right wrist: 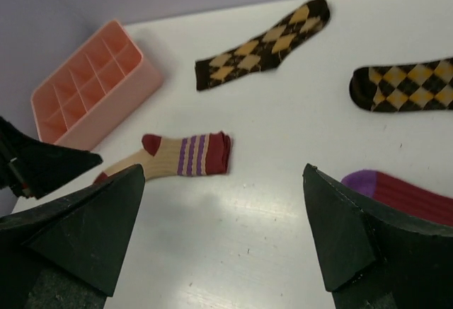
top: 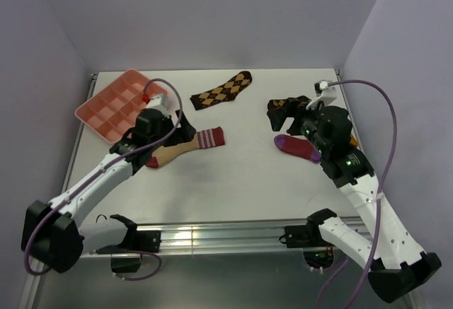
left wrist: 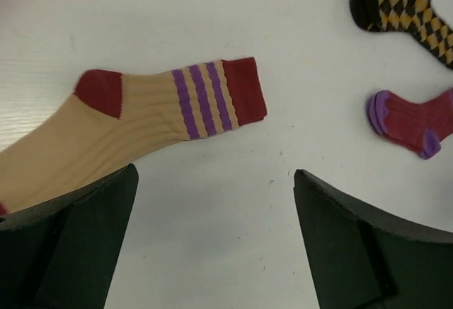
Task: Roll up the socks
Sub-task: Adjust the sock at the center of the board.
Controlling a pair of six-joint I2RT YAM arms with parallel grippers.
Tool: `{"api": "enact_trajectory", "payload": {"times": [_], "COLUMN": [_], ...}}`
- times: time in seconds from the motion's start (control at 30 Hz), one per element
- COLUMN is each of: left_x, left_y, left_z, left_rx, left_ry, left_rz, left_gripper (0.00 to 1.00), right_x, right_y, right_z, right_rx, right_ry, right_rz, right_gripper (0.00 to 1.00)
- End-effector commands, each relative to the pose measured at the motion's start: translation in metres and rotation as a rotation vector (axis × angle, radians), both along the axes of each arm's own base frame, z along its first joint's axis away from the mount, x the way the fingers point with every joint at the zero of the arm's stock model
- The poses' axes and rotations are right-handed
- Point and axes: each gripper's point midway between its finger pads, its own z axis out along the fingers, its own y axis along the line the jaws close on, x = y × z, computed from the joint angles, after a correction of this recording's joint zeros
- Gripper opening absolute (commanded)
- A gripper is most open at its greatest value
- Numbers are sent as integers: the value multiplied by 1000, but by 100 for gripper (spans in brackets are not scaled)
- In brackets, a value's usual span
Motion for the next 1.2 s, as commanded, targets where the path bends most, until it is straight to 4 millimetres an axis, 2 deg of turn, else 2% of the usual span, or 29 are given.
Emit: {"api": "enact_trajectory", "payload": {"times": [0.0, 0.07, 0.1, 0.17, 0.2, 0.3, 0.43, 0.67, 0.9, 0.97, 1.03, 1.07, 1.1, 1.13, 1.17], "left_x": [32, 44, 54, 71, 69, 75, 82, 85, 66, 53, 35, 24, 7, 1, -11], "left_y": [-29, -32, -34, -26, -18, -3, -10, -20, -48, -66, -94, -98, -118, -130, -129], "left_z": [4, -9, -22, -39, -52, -73, -96, -149, -190, -195, -197, -199, -200, -196, -195], "left_rx": [-52, -36, -39, -7, -1, 19, 22, 191, 419, 488, 521, 563, 563, 553, 593], "left_ry": [-52, -32, 12, 57, 121, 182, 218, 316, 363, 347, 306, 289, 272, 231, 206], "left_rz": [34, 77, 122, 238, 312, 471, 467, 422, 250, 135, 10, -76, -179, -239, -313], "left_gripper": [97, 94, 90, 89, 88, 87, 85, 84, 81, 81, 81, 81, 82, 82, 82], "right_x": [-4, -4, -4, -6, -7, -10, -14, -17, -19, -19, -20, -20, -20, -21, -21], "right_y": [12, 12, 12, 11, 10, 5, 0, -6, -7, -12, -14, -16, -17, -18, -19], "right_z": [-20, -27, -29, -33, -33, -41, -47, -44, -43, -42, -40, -39, -37, -37, -37], "right_rx": [17, 14, 10, 3, 0, -12, -18, -45, -51, -63, -71, -77, -78, -81, -85], "right_ry": [76, 85, 88, 90, 87, 101, 100, 85, 79, 73, 71, 64, 58, 56, 53], "right_rz": [52, 52, 54, 51, 50, 33, 15, 1, 2, -18, -22, -26, -32, -36, -37], "right_gripper": [100, 100, 100, 100, 100, 100, 100, 100, 100, 100, 100, 100, 100, 100, 100]}}
